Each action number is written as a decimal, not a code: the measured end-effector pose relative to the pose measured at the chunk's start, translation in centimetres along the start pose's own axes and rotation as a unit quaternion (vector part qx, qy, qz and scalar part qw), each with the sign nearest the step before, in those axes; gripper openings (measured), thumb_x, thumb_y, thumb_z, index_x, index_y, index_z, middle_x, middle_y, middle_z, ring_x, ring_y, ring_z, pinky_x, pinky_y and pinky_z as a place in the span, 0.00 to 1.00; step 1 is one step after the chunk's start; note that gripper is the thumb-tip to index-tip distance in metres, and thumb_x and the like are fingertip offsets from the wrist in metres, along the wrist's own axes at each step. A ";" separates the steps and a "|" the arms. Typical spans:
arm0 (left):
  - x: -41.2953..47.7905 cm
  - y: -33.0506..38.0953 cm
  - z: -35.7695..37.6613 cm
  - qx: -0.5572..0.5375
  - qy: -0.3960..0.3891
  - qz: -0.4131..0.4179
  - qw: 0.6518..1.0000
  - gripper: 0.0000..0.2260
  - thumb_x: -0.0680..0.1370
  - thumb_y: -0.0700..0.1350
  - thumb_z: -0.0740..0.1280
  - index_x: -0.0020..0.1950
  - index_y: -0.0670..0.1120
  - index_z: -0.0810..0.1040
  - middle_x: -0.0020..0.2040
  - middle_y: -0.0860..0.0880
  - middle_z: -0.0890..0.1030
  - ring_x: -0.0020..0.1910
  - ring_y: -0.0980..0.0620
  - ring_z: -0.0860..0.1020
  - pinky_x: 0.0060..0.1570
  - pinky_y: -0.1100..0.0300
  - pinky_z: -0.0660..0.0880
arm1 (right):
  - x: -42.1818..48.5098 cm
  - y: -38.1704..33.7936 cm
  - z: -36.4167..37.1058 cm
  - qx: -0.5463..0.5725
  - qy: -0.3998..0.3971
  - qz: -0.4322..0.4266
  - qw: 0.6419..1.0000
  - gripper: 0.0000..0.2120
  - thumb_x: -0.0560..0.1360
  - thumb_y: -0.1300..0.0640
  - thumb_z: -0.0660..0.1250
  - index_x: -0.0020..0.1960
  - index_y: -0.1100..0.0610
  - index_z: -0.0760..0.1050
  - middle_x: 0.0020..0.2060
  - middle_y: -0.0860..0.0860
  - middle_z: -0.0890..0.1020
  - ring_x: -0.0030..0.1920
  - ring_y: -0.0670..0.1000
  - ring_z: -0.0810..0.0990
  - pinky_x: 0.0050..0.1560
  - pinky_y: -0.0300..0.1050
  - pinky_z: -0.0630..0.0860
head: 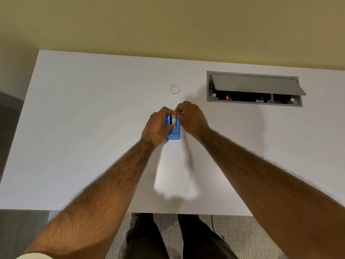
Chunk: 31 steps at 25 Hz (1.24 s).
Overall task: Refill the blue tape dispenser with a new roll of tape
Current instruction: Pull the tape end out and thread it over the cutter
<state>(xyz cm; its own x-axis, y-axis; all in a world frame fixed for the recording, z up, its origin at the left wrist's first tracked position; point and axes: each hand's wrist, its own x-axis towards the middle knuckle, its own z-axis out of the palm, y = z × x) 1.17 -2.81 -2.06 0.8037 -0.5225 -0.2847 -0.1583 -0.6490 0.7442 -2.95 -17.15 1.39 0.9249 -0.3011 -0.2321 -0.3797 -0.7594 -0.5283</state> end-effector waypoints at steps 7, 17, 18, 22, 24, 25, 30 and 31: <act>0.1 -0.2 0.1 -0.011 0.000 -0.003 1.000 0.20 0.71 0.45 0.77 0.52 0.61 0.69 0.50 0.54 0.79 0.46 0.53 0.77 0.41 0.72 0.66 | -0.1 -0.1 0.1 -0.067 -0.010 -0.056 0.996 0.10 0.78 0.60 0.62 0.38 0.56 0.73 0.32 0.47 0.70 0.33 0.48 0.72 0.35 0.40 0.67; -0.1 0.3 0.1 0.003 -0.003 -0.005 1.000 0.18 0.72 0.45 0.76 0.58 0.54 0.73 0.54 0.50 0.81 0.53 0.49 0.78 0.55 0.54 0.77 | -0.5 0.0 0.5 -0.128 -0.011 -0.114 0.985 0.07 0.75 0.62 0.69 0.52 0.60 0.73 0.46 0.55 0.77 0.44 0.48 0.69 0.47 0.43 0.72; -0.1 0.3 0.1 0.003 -0.003 -0.003 1.000 0.18 0.72 0.45 0.76 0.58 0.53 0.73 0.55 0.50 0.81 0.53 0.49 0.78 0.55 0.53 0.77 | -0.5 -0.1 0.4 -0.123 -0.013 -0.110 0.986 0.06 0.75 0.63 0.68 0.50 0.60 0.73 0.46 0.55 0.77 0.43 0.49 0.69 0.47 0.43 0.72; -0.2 0.4 0.0 0.003 -0.004 -0.004 1.000 0.19 0.72 0.45 0.76 0.59 0.53 0.73 0.54 0.49 0.81 0.52 0.49 0.78 0.54 0.54 0.77 | 0.0 -0.2 -0.1 -0.055 -0.019 -0.061 0.996 0.06 0.79 0.62 0.61 0.44 0.56 0.68 0.40 0.53 0.74 0.38 0.49 0.72 0.41 0.41 0.69; -0.4 0.5 -0.1 0.003 -0.005 -0.008 1.000 0.19 0.72 0.45 0.76 0.59 0.53 0.73 0.54 0.49 0.81 0.52 0.49 0.78 0.53 0.55 0.77 | 0.1 -0.1 0.0 -0.030 -0.024 -0.040 0.998 0.06 0.80 0.60 0.58 0.44 0.57 0.69 0.40 0.53 0.75 0.38 0.49 0.73 0.41 0.40 0.67; -0.4 0.5 -0.1 0.002 -0.005 -0.007 1.000 0.19 0.72 0.45 0.76 0.59 0.53 0.73 0.54 0.49 0.81 0.52 0.49 0.78 0.53 0.55 0.77 | 0.1 0.0 0.0 -0.021 -0.025 -0.032 0.999 0.07 0.81 0.60 0.57 0.44 0.57 0.69 0.40 0.53 0.75 0.38 0.49 0.73 0.41 0.40 0.68; -0.7 0.9 -0.5 0.001 -0.014 0.014 1.000 0.21 0.73 0.44 0.76 0.62 0.51 0.73 0.57 0.49 0.80 0.55 0.49 0.78 0.58 0.52 0.77 | 0.0 0.0 -0.1 0.002 -0.031 -0.022 0.999 0.08 0.79 0.59 0.57 0.44 0.59 0.72 0.39 0.54 0.76 0.37 0.49 0.74 0.39 0.39 0.68; -0.8 0.8 -0.6 -0.020 -0.021 0.013 1.000 0.23 0.73 0.43 0.76 0.65 0.50 0.73 0.60 0.49 0.79 0.56 0.50 0.77 0.59 0.53 0.77 | 0.0 0.0 -0.2 0.001 -0.029 -0.023 0.999 0.07 0.79 0.59 0.58 0.43 0.59 0.71 0.39 0.54 0.76 0.36 0.49 0.73 0.37 0.38 0.67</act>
<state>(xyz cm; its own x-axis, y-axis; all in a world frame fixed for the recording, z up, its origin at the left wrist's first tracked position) 0.75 -2.58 -0.84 0.7753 -0.5614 -0.2894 -0.1547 -0.6130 0.7748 -2.97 -17.23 1.56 0.9390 -0.2311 -0.2546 -0.3364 -0.7708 -0.5410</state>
